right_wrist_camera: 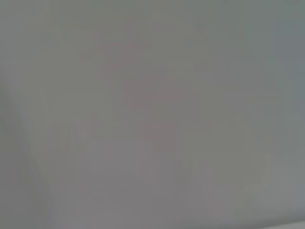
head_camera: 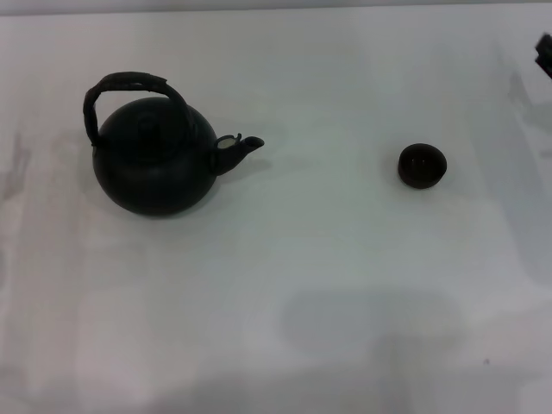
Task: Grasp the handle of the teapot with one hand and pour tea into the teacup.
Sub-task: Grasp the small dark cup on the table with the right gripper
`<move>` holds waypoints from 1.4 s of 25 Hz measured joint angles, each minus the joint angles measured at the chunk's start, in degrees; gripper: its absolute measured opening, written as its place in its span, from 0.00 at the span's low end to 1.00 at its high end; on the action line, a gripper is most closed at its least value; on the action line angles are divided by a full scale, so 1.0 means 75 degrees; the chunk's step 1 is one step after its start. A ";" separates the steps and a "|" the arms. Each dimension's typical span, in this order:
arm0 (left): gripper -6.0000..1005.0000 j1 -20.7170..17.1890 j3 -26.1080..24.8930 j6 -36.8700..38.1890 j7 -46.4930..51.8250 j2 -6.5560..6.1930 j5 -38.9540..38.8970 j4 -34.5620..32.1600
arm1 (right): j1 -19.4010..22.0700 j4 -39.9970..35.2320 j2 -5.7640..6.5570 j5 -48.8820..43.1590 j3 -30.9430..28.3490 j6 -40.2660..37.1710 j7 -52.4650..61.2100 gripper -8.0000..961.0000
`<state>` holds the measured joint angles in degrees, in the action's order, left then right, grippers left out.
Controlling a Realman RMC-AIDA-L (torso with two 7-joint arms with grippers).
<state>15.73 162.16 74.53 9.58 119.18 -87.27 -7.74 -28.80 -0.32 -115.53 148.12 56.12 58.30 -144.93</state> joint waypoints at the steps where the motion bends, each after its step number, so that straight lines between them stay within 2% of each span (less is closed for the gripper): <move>1: 0.78 0.0000 -0.0001 0.0000 0.0000 0.0000 0.0000 0.0000 | -0.0013 -0.0175 0.0025 -0.0001 0.0209 -0.0047 0.0208 0.87; 5: 0.78 -0.0007 0.0000 0.0000 0.0001 0.0000 -0.0004 0.0008 | 0.0024 -0.1145 0.0074 -0.0013 0.1210 -0.0621 0.0919 0.86; 7: 0.78 -0.0008 0.0000 0.0000 0.0001 0.0000 -0.0006 0.0013 | 0.0030 -0.1686 0.0190 -0.0171 0.1814 -0.0935 0.1492 0.86; 9: 0.78 -0.0002 0.0000 0.0000 0.0001 0.0000 -0.0007 0.0025 | 0.0009 -0.2254 0.0398 -0.0655 0.2247 -0.1136 0.2359 0.86; 11: 0.78 0.0015 0.0000 0.0000 0.0001 -0.0004 -0.0010 0.0043 | -0.0054 -0.2809 0.0645 -0.1498 0.2432 -0.1239 0.3435 0.86; 14: 0.78 0.0056 0.0000 0.0001 0.0001 -0.0011 -0.0012 0.0057 | -0.0254 -0.3732 0.1006 -0.3408 0.2456 -0.1239 0.5279 0.86; 16: 0.78 0.0074 -0.0005 0.0001 0.0000 -0.0013 -0.0013 0.0064 | -0.0425 -0.4251 0.1182 -0.4612 0.2444 -0.1128 0.6249 0.86; 19: 0.78 0.0100 -0.0012 0.0000 -0.0005 -0.0023 -0.0013 0.0070 | -0.0718 -0.4945 0.1343 -0.6383 0.2437 -0.0746 0.7391 0.85; 22: 0.78 0.0109 -0.0012 -0.0017 -0.0017 -0.0025 -0.0013 0.0073 | -0.1067 -0.5553 0.1392 -0.7925 0.2433 -0.0095 0.8341 0.85; 24: 0.78 0.0122 -0.0012 -0.0045 -0.0030 -0.0024 -0.0014 0.0077 | -0.1284 -0.6058 0.1341 -0.9033 0.2431 0.0360 0.8931 0.85; 26: 0.78 0.0129 -0.0013 -0.0055 -0.0032 -0.0023 -0.0041 0.0083 | -0.1445 -0.6658 0.1177 -1.0237 0.2430 0.0783 0.9488 0.85; 28: 0.78 0.0135 -0.0012 -0.0058 -0.0034 -0.0023 -0.0109 0.0083 | -0.1586 -0.7243 0.0935 -1.1335 0.2433 0.1241 1.0008 0.85; 33: 0.78 0.0161 -0.0011 -0.0059 -0.0047 -0.0023 -0.0209 0.0082 | -0.2086 -0.8233 0.0123 -1.3938 0.2495 0.2374 1.0960 0.84; 35: 0.78 0.0187 -0.0012 -0.0059 -0.0047 -0.0023 -0.0212 0.0083 | -0.2240 -0.8308 -0.0030 -1.4402 0.2804 0.2568 1.1166 0.84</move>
<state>17.14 162.07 74.08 9.23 119.00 -88.86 -7.11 -45.59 -62.63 -115.75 40.10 77.15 77.56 -61.18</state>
